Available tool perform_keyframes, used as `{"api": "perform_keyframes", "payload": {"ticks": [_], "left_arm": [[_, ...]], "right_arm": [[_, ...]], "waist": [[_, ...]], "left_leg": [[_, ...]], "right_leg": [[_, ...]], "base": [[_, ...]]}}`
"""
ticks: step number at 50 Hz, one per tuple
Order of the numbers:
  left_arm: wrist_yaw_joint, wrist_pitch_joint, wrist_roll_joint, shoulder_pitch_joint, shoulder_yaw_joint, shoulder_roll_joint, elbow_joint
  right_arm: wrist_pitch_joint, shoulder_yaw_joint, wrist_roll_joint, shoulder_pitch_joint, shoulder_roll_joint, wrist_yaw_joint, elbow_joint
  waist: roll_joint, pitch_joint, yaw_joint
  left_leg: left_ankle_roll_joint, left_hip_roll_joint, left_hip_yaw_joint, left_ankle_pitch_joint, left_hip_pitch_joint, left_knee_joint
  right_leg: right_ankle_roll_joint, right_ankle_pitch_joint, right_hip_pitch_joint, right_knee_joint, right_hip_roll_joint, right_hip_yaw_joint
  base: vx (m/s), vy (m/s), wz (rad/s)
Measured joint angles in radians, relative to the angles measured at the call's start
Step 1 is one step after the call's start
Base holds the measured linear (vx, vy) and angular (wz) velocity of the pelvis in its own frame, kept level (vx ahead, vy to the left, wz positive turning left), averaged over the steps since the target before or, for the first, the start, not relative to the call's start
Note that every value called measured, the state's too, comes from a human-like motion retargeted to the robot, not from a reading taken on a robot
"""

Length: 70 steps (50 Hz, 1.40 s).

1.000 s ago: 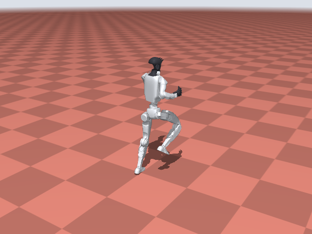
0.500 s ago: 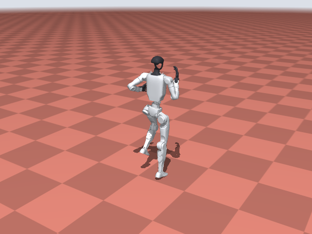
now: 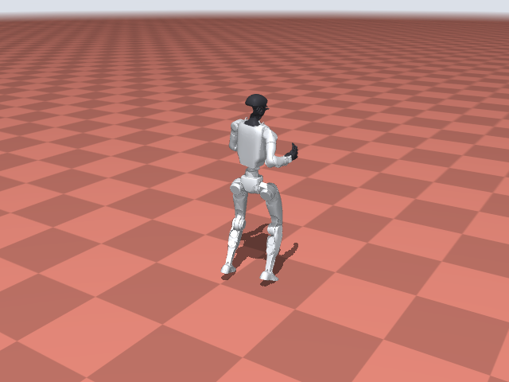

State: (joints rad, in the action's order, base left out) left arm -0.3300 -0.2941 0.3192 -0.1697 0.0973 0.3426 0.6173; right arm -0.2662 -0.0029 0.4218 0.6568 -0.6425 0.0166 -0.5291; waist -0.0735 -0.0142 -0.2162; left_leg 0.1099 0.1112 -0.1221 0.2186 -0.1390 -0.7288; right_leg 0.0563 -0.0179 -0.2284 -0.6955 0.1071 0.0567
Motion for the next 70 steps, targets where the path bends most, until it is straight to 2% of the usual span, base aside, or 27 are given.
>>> {"api": "perform_keyframes", "payload": {"ticks": [3, 7, 10, 14, 16, 18, 21, 23, 25, 26, 29, 32, 35, 37, 40, 42, 45, 48, 50, 53, 55, 57, 60, 62, 65, 66, 70], "left_arm": [[0.015, -0.019, 0.133, 0.125, 0.015, -0.014, -0.005], [0.042, -0.024, 0.295, 0.347, -0.027, 0.07, -0.059], [0.089, -0.013, 0.381, 0.641, -0.146, 0.124, -0.101], [0.12, -0.006, 0.446, 0.874, -0.104, 0.278, -0.069], [0.153, 0.004, 0.41, 0.922, -0.081, 0.353, -0.042], [0.191, 0.028, 0.374, 0.958, -0.093, 0.346, -0.033], [0.191, 0.061, 0.3, 0.932, -0.076, 0.246, -0.055], [0.136, 0.067, 0.262, 0.816, -0.044, 0.206, -0.094], [0.093, 0.065, 0.232, 0.668, -0.015, 0.167, -0.134], [0.058, 0.047, 0.208, 0.552, 0.017, 0.138, -0.166], [-0.103, -0.006, 0.106, 0.112, 0.124, 0.079, -0.247], [-0.188, -0.008, -0.001, -0.296, 0.164, 0.072, -0.238], [-0.188, -0.017, -0.07, -0.404, 0.128, 0.09, -0.171], [-0.161, -0.015, -0.121, -0.339, 0.118, 0.072, -0.145], [-0.046, -0.002, -0.096, -0.191, 0.064, 0.04, -0.073], [0.023, 0.017, -0.145, -0.099, -0.004, 0.041, -0.024], [0.052, 0.03, -0.276, 0.033, -0.109, 0.052, 0.005], [-0.005, 0.02, -0.222, 0.192, -0.188, 0.083, -0.037], [-0.043, -0.009, -0.118, 0.348, -0.229, 0.115, -0.08], [-0.057, -0.03, 0.076, 0.634, -0.264, 0.174, -0.103], [-0.037, -0.024, 0.194, 0.781, -0.204, 0.213, -0.104], [0.025, -0.008, 0.256, 0.851, -0.106, 0.271, -0.107], [0.163, 0.035, 0.277, 0.915, -0.035, 0.3, -0.118], [0.216, 0.063, 0.289, 0.947, -0.019, 0.244, -0.131], [0.213, 0.08, 0.197, 0.918, 0.008, 0.172, -0.169], [0.172, 0.087, 0.202, 0.857, 0.004, 0.167, -0.183], [0.038, 0.049, 0.243, 0.524, 0.042, 0.088, -0.21]], "right_arm": [[0.051, 0.053, -0.062, -0.145, 0.022, -0.019, 0.08], [0.029, 0.154, -0.022, -0.435, 0.069, -0.126, 0.179], [-0.006, 0.197, 0.009, -0.768, 0.1, -0.167, 0.144], [-0.016, 0.169, 0.047, -0.88, 0.221, -0.194, -0.061], [-0.023, 0.161, 0.059, -0.818, 0.268, -0.18, -0.164], [-0.017, 0.17, 0.078, -0.767, 0.278, -0.119, -0.222], [-0.01, 0.206, 0.076, -0.671, 0.251, -0.039, -0.233], [0.003, 0.232, 0.042, -0.621, 0.231, -0.04, -0.191], [0.003, 0.246, -0.009, -0.56, 0.195, -0.054, -0.133], [-0.008, 0.245, -0.036, -0.534, 0.172, -0.073, -0.091], [-0.037, 0.201, -0.077, -0.417, 0.145, -0.156, 0.031], [-0.061, 0.099, -0.021, -0.227, 0.125, -0.171, 0.048], [-0.083, 0.047, 0.046, -0.06, 0.018, -0.124, -0.025], [-0.076, 0.037, 0.1, 0.001, -0.042, -0.076, -0.039], [-0.022, -0.021, 0.098, 0.089, -0.026, 0.023, -0.009], [0.01, -0.039, 0.023, 0.064, 0.027, 0.054, 0.048], [0.048, -0.03, -0.055, -0.114, 0.071, 0.049, 0.184], [0.035, 0.02, -0.091, -0.394, 0.06, -0.062, 0.333], [-0.003, 0.046, -0.093, -0.598, 0.031, -0.147, 0.351], [-0.015, 0.041, 0.004, -0.903, 0.028, -0.157, 0.204], [-0.012, 0.058, 0.064, -0.983, 0.063, -0.164, 0.058], [-0.024, 0.062, 0.11, -0.914, 0.098, -0.16, -0.1], [-0.019, 0.057, 0.137, -0.772, 0.145, -0.083, -0.234], [-0.009, 0.073, 0.111, -0.659, 0.17, -0.042, -0.245], [-0.017, 0.093, 0.028, -0.46, 0.193, -0.045, -0.199], [-0.006, 0.092, -0.026, -0.432, 0.195, -0.065, -0.163], [-0.002, 0.07, -0.206, -0.363, 0.178, -0.184, 0.005]], "waist": [[0.128, -0.047, 0.059], [0.181, -0.105, 0.178], [0.166, -0.177, 0.252], [0.192, -0.059, 0.261], [0.22, -0.005, 0.289], [0.202, 0.008, 0.301], [0.068, -0.056, 0.272], [0.027, -0.07, 0.228], [-0.006, -0.085, 0.163], [-0.013, -0.101, 0.125], [-0.012, -0.18, 0.004], [-0.018, -0.197, -0.027], [-0.034, -0.076, -0.011], [-0.083, 0.054, -0.008], [-0.102, 0.087, -0.072], [-0.017, 0.056, -0.068], [0.109, 0.02, -0.002], [0.139, -0.059, 0.056], [0.141, -0.111, 0.135], [0.174, -0.16, 0.242], [0.181, -0.11, 0.236], [0.164, -0.048, 0.225], [0.151, -0.008, 0.239], [0.088, -0.034, 0.254], [-0.044, -0.101, 0.262], [-0.047, -0.109, 0.249], [-0.09, -0.212, 0.129]], "left_leg": [[0.064, -0.091, -0.06, 0.196, -0.284, -0.688], [0.047, -0.035, -0.09, 0.374, -0.717, -1.457], [-0.027, 0.012, -0.072, 0.45, -0.858, -1.661], [0.081, -0.03, -0.103, 0.377, -0.826, -1.429], [0.074, -0.087, -0.111, 0.305, -0.687, -1.159], [0.043, -0.085, -0.107, 0.209, -0.478, -0.826], [-0.046, 0.029, -0.094, -0.019, -0.074, -0.241], [-0.064, 0.077, -0.115, -0.138, 0.093, 0.108], [-0.1, 0.102, -0.117, -0.042, 0.209, 0.333], [-0.101, 0.1, -0.088, 0.097, 0.228, 0.364], [-0.023, 0.089, 0.037, 0.406, 0.14, 0.23], [0.023, 0.09, 0.095, 0.442, -0.041, 0.01], [-0.003, 0.095, 0.004, 0.27, 0.036, 0.242], [-0.055, 0.118, -0.043, 0.054, 0.054, 0.405], [-0.115, 0.118, -0.035, -0.152, 0.128, 0.479], [-0.03, 0.042, -0.051, -0.044, 0.074, 0.187], [0.108, -0.058, -0.098, 0.148, -0.263, -0.613], [0.09, -0.056, -0.091, 0.142, -0.67, -1.302], [-0.018, -0.078, -0.075, 0.103, -0.924, -1.609], [-0.086, -0.052, -0.106, 0.153, -1.095, -1.736], [-0.027, -0.067, -0.105, 0.123, -1.134, -1.655], [0.019, -0.127, -0.084, 0.066, -1.065, -1.461], [0.034, -0.138, -0.086, 0.025, -0.771, -1.035], [-0.012, -0.084, -0.074, -0.008, -0.473, -0.657], [-0.106, 0.038, -0.045, -0.148, -0.004, 0.007], [-0.087, 0.043, -0.023, -0.14, 0.07, 0.157], [-0.084, 0.104, 0.1, 0.268, 0.213, 0.37]], "right_leg": [[0.037, -0.094, 0.252, 0.46, 0.122, -0.161], [-0.02, 0.403, 0.302, 0.533, 0.182, -0.159], [-0.14, 0.546, 0.172, 0.346, 0.124, -0.262], [-0.063, 0.284, 0.201, 0.519, 0.145, -0.175], [0.002, 0.078, 0.253, 0.631, 0.164, -0.131], [0.001, -0.014, 0.276, 0.631, 0.145, -0.067], [-0.14, 0.185, 0.201, 0.202, 0.018, 0.019], [-0.113, 0.341, -0.061, -0.378, -0.025, 0.046], [-0.103, 0.464, -0.291, -0.847, -0.035, 0.084], [-0.084, 0.51, -0.396, -1.038, -0.019, 0.09], [-0.002, 0.601, -0.631, -1.449, 0.033, 0.089], [0.019, 0.608, -0.762, -1.547, 0.016, 0.073], [-0.036, 0.523, -0.737, -1.367, -0.029, 0.063], [-0.098, 0.416, -0.64, -1.08, -0.099, 0.077], [-0.012, 0.2, -0.255, -0.486, -0.136, 0.087], [0.021, 0.11, 0.019, -0.047, -0.087, 0.003], [0.031, -0.08, 0.244, 0.431, 0.078, -0.057], [-0.029, 0.203, 0.319, 0.557, 0.124, -0.054], [-0.096, 0.43, 0.27, 0.524, 0.122, -0.097], [-0.167, 0.57, 0.019, 0.205, 0.099, -0.255], [-0.146, 0.488, -0.023, 0.233, 0.108, -0.239], [-0.097, 0.271, 0.085, 0.476, 0.124, -0.154], [-0.002, -0.011, 0.196, 0.649, 0.128, -0.052], [-0.045, 0.043, 0.225, 0.533, 0.079, 0.023], [-0.148, 0.345, 0.083, -0.112, -0.079, -0.009], [-0.088, 0.403, -0.06, -0.411, -0.106, -0.014], [-0.007, 0.604, -0.474, -1.27, -0.218, 0.017]], "base": [[0.02, -0.14, 0.25], [-0.11, -0.13, -0.19], [-0.15, -0.07, -1.16], [0.13, 0.04, 0.49], [0.21, 0.11, 0.14], [0.12, 0.12, -0.83], [0.01, 0.13, -1.03], [-0.07, 0.11, -0.24], [-0.16, 0.15, 0.36], [-0.24, 0.18, 0.86], [-0.28, 0.13, 1.72], [-0.11, 0.01, 0.67], [0.19, -0.07, -0.99], [0.22, -0.13, -0.71], [0.25, -0.13, 1.0], [0.1, -0.12, 0.73], [-0.09, -0.08, -0.11], [-0.25, -0.1, -0.19], [-0.3, -0.05, -1.38], [-0.21, 0.02, -1.79], [0.05, 0.05, 0.25], [0.2, 0.09, 1.21], [0.19, 0.1, 0.14], [0.12, 0.13, -1.3], [0.04, 0.11, -1.23], [-0.01, 0.07, -0.43], [-0.23, 0.07, 0.51]]}}
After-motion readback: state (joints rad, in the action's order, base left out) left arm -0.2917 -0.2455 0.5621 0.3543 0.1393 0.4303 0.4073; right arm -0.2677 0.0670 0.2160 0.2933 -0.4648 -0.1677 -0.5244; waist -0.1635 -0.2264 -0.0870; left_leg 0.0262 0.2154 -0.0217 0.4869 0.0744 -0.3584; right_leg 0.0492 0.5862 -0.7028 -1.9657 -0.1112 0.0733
